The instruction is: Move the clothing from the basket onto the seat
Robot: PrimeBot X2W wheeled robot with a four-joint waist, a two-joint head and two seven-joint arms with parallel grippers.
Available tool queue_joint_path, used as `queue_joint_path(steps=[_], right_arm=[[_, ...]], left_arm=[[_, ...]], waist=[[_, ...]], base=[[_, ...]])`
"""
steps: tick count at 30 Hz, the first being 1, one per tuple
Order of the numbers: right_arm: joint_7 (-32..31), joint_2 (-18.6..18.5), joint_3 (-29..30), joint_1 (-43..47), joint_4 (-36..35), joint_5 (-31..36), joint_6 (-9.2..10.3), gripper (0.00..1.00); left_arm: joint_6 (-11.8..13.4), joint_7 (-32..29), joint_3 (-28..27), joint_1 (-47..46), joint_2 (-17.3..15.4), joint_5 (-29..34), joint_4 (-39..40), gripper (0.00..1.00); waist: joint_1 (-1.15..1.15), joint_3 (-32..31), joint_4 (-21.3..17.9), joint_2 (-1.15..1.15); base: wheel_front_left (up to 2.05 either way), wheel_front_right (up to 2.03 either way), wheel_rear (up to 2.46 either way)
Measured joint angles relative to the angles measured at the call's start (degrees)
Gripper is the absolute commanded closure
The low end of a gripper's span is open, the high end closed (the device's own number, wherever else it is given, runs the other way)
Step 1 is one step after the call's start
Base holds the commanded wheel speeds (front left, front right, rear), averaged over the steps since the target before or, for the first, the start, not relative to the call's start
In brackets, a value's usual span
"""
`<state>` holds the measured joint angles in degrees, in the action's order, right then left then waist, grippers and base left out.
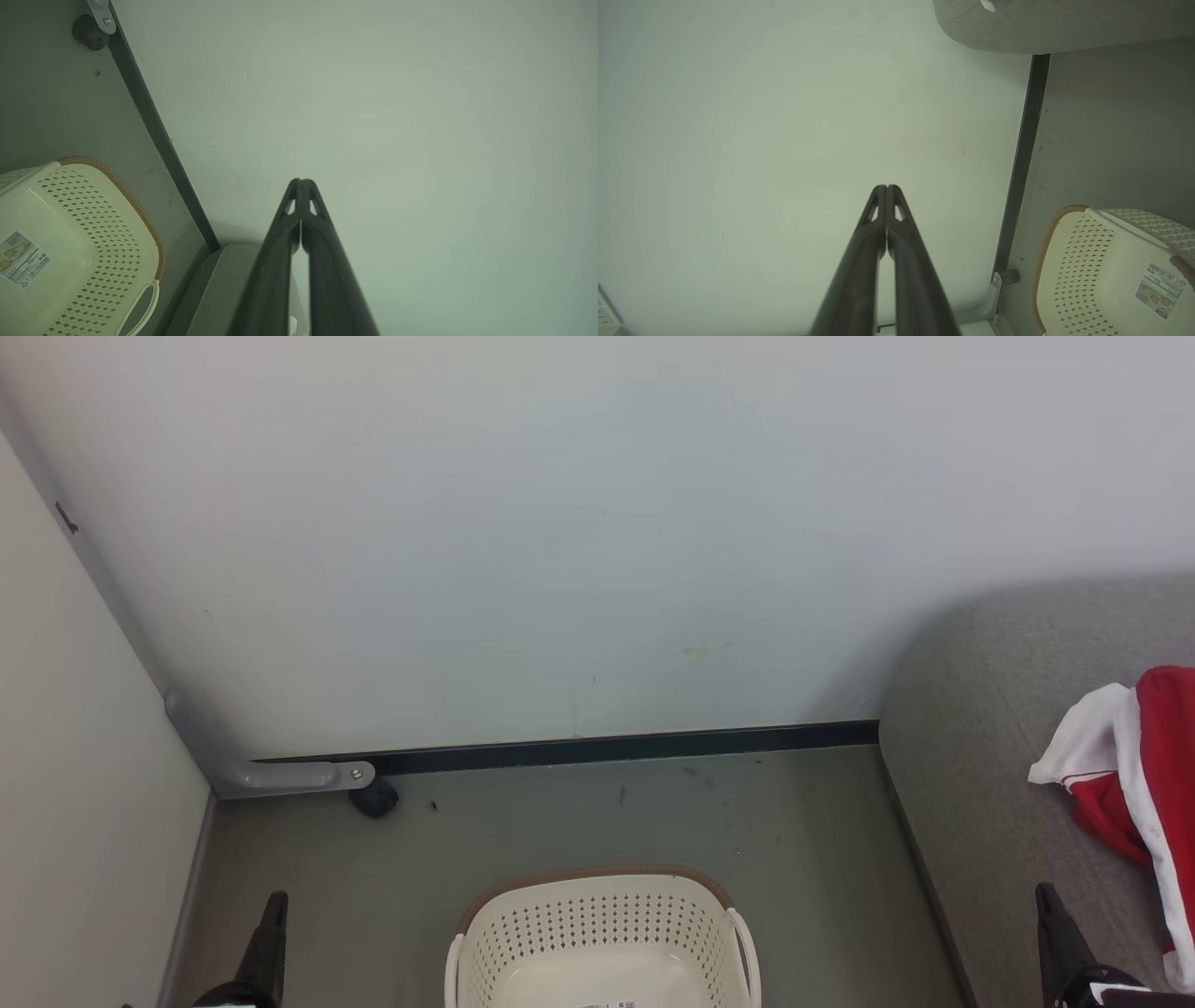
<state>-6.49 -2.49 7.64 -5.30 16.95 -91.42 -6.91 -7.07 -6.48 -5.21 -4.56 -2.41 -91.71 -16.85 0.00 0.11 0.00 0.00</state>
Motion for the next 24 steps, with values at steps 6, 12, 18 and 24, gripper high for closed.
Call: queue_joint_path(steps=[6, 12, 18, 24], right_arm=[[0.0, 0.0, 0.0, 0.0, 0.0, 0.0, 0.0, 1.0], [0.0, 0.0, 0.0, 0.0, 0.0, 0.0, 0.0, 1.0], [0.0, 0.0, 0.0, 0.0, 0.0, 0.0, 0.0, 1.0], [0.0, 0.0, 0.0, 0.0, 0.0, 0.0, 0.0, 1.0]], left_arm=[[0.0, 0.0, 0.0, 0.0, 0.0, 0.0, 0.0, 1.0], [0.0, 0.0, 0.0, 0.0, 0.0, 0.0, 0.0, 1.0], [0.0, 0.0, 0.0, 0.0, 0.0, 0.0, 0.0, 1.0], [0.0, 0.0, 0.0, 0.0, 0.0, 0.0, 0.0, 1.0]], waist=[[0.0, 0.0, 0.0, 0.0], [0.0, 0.0, 0.0, 0.0], [0.0, 0.0, 0.0, 0.0], [0.0, 0.0, 0.0, 0.0]], base=[[0.0, 0.0, 0.0], [0.0, 0.0, 0.0], [0.0, 0.0, 0.0], [0.0, 0.0, 0.0]])
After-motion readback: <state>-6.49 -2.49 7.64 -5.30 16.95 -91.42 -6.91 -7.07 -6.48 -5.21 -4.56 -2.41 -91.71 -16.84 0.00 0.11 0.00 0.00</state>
